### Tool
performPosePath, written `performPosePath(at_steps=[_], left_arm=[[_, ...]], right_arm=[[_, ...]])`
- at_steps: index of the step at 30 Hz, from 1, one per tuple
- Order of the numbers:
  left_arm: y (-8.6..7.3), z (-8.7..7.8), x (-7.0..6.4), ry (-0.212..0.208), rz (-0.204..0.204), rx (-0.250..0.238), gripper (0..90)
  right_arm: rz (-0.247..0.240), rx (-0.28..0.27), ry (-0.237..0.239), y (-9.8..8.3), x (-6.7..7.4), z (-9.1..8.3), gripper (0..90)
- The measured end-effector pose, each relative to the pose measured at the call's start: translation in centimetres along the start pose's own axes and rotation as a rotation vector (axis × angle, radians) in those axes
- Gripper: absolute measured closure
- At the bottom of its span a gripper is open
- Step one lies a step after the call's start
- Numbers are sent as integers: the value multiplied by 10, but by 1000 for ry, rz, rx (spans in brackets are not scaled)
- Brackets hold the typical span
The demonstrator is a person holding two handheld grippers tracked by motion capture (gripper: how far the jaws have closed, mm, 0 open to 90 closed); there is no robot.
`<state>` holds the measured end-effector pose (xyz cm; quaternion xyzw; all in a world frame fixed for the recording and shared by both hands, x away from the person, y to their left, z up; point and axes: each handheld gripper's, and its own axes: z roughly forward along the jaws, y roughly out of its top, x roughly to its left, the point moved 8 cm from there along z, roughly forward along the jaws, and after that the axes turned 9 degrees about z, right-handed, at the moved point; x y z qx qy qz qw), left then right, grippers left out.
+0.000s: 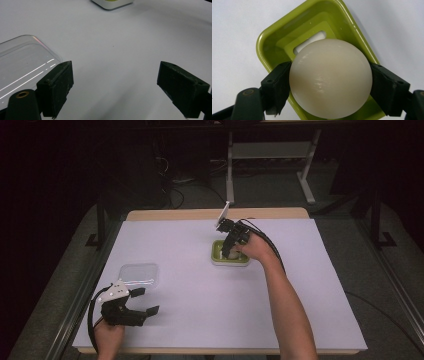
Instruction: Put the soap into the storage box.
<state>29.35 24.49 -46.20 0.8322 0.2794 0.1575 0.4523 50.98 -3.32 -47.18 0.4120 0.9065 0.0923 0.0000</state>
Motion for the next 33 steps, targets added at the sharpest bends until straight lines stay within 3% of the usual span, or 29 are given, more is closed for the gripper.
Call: performPosePath(at_steps=[18,26,33], left_arm=[[0,0,0,-1,4,0,131],[1,1,-1,-2,5,3,131],[1,1,-1,-2,4,0,131]], right_arm=[[9,2,12,-1,0,-1,221],[17,-58,17,1,-3,-17,333],[25,-41,25,-3,-3,-17,313]])
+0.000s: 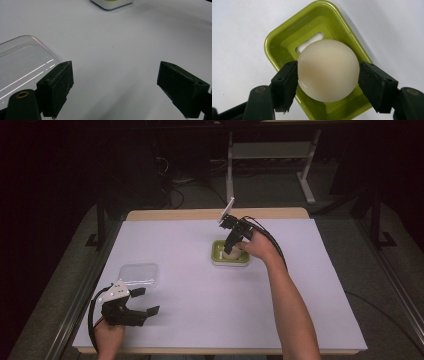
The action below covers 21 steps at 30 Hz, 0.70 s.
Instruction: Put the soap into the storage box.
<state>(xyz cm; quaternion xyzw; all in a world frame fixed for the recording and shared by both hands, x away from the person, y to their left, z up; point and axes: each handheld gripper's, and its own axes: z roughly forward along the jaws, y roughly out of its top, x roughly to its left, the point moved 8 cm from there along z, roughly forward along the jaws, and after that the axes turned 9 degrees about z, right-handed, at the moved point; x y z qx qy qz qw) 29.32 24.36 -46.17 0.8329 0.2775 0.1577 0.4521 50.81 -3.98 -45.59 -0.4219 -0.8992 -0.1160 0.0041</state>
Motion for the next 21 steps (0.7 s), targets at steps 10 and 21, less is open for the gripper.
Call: performPosePath(at_steps=[10,21], left_arm=[[0,0,0,0,7,1,131],[0,0,-1,1,8,3,131]], right_arm=[[-18,-15,-1,-3,4,-9,301],[-26,-48,11,-10,4,-24,279]])
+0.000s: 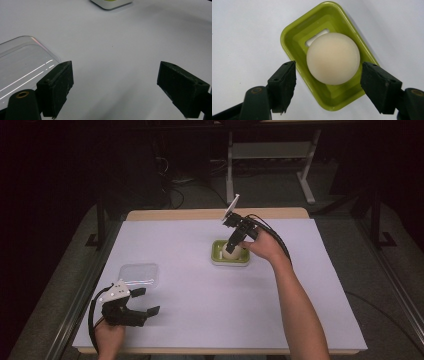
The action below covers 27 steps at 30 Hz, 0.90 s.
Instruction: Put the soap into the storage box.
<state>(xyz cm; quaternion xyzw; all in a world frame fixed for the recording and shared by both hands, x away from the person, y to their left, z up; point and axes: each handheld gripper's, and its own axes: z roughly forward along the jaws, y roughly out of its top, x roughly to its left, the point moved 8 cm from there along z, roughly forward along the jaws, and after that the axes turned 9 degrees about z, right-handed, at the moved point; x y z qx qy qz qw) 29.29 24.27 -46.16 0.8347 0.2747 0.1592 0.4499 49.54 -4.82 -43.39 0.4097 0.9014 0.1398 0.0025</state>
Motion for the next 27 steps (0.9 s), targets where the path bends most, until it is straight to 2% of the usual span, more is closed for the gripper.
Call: performPosePath(at_steps=[10,11,13,21,25,27], left_arm=[[0,0,0,1,-1,-1,131],[0,0,0,1,-1,-1,131],[0,0,0,1,5,-1,131],[0,1,-1,-1,5,5,131],[0,1,-1,-2,7,6,131],[-1,1,-1,-2,8,7,131]], right_arm=[[-13,-8,2,-6,5,-10,272],[-25,-30,6,-6,6,-11,275],[-14,-39,26,-7,8,-13,273],[-14,-42,26,-21,7,-16,260],[-7,-60,39,-24,9,-17,256],[-20,-69,44,-29,11,-18,255]])
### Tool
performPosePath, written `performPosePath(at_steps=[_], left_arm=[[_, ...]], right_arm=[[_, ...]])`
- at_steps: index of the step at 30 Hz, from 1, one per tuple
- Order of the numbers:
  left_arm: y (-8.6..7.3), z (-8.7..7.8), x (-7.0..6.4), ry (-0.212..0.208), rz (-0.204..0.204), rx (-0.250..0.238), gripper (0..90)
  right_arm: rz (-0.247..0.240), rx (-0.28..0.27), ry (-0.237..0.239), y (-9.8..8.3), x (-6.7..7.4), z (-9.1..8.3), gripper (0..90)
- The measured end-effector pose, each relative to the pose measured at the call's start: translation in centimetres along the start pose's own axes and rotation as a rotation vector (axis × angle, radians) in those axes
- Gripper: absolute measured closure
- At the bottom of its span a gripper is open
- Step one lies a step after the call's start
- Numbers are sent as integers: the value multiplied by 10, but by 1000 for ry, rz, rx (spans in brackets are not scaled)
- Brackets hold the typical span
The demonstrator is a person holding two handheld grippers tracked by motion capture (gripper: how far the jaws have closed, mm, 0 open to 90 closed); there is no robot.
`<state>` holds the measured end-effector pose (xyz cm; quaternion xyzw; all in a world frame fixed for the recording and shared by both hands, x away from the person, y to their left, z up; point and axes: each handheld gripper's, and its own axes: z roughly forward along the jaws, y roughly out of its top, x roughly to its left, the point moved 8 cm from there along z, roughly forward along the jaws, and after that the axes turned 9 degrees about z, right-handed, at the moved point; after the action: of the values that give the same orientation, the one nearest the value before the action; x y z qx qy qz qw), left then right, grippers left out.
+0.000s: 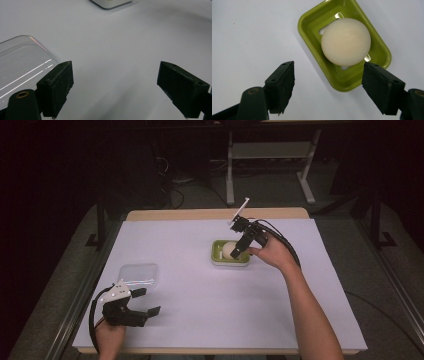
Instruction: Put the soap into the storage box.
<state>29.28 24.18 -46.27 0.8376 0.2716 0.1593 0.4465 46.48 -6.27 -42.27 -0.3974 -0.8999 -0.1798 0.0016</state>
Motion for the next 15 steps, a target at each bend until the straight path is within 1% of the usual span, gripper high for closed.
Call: performPosePath(at_steps=[2,7,9,13,14,15], left_arm=[[0,0,0,0,4,3,131],[0,0,0,0,7,5,131],[0,1,-1,0,0,-1,131],[0,1,-1,0,-2,-1,131],[0,1,-1,0,-2,-1,131],[0,1,-1,0,-1,-1,131]], right_arm=[[0,6,1,-3,1,0,250],[-7,-7,2,-9,5,0,251],[-9,-8,2,-11,6,-1,251],[-17,-24,4,-16,9,-4,251],[-22,-35,8,-16,10,-5,253],[-19,-36,8,-19,11,-6,254]])
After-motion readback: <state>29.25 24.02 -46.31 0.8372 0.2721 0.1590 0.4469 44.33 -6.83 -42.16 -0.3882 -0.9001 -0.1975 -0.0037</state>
